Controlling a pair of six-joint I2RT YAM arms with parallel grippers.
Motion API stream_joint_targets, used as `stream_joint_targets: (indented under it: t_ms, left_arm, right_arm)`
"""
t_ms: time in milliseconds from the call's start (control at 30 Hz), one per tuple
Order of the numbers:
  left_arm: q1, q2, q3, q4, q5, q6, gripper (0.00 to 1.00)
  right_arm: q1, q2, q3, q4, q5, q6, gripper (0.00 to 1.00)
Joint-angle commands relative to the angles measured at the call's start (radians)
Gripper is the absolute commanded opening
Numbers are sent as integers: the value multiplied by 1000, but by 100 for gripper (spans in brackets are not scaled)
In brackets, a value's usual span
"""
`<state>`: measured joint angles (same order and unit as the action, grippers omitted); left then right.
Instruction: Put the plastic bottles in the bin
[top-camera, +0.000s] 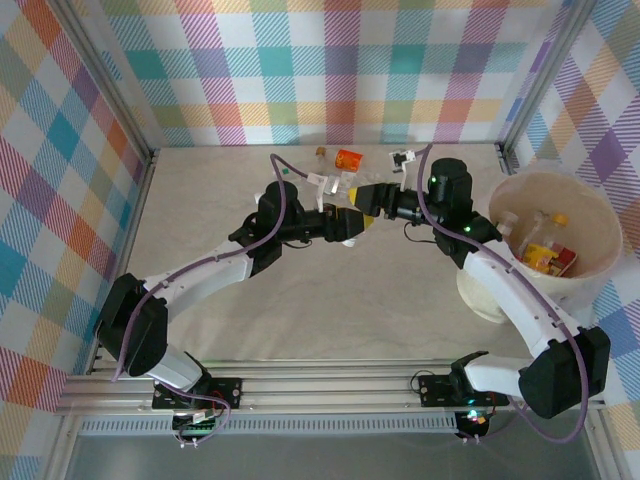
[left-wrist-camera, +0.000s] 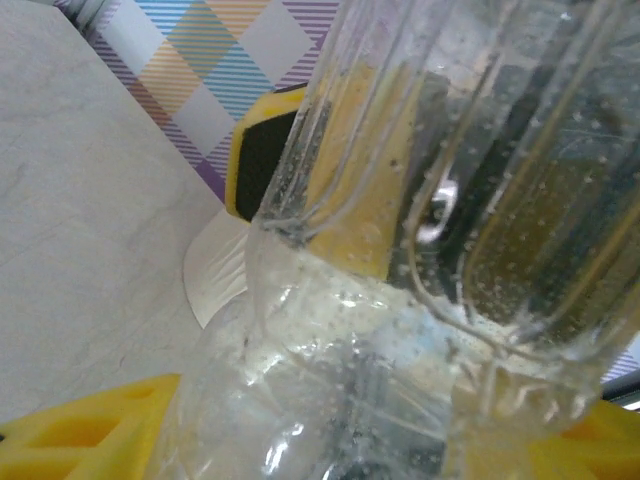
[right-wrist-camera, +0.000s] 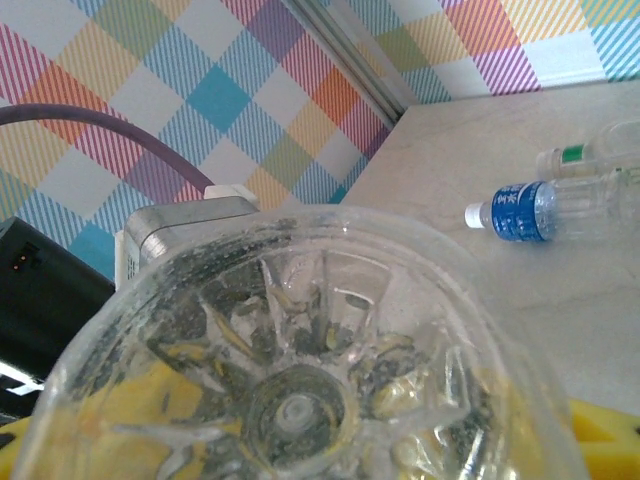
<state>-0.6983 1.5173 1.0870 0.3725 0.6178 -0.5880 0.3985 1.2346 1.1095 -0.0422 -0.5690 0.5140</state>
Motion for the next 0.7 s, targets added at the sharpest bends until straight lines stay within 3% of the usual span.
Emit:
stream_joint_targets:
  t_ms: [0, 267, 333, 400, 467, 667]
  left_arm:
    - [-13, 11, 21, 17, 14, 27, 46]
    - [-13, 16, 38, -47, -28, 47, 56]
    - [-13, 6, 30, -62, -63, 48, 69]
    - [-14, -6, 24, -86, -121, 53, 88]
    - [-13, -18, 22, -117, -172, 72, 98]
    - [-13, -52, 12, -182, -335, 103, 100]
  right_arm:
    - [-9, -10, 41, -4, 12, -9, 56]
    - [-12, -42, 67, -83, 125, -69, 46]
    - [-13, -50, 73, -105, 158, -80, 44]
    - [-18, -63, 81, -130, 200, -105, 44]
    - [-30, -81, 90, -166, 251, -133, 43]
    - [-58, -166, 145, -285, 421, -278, 41]
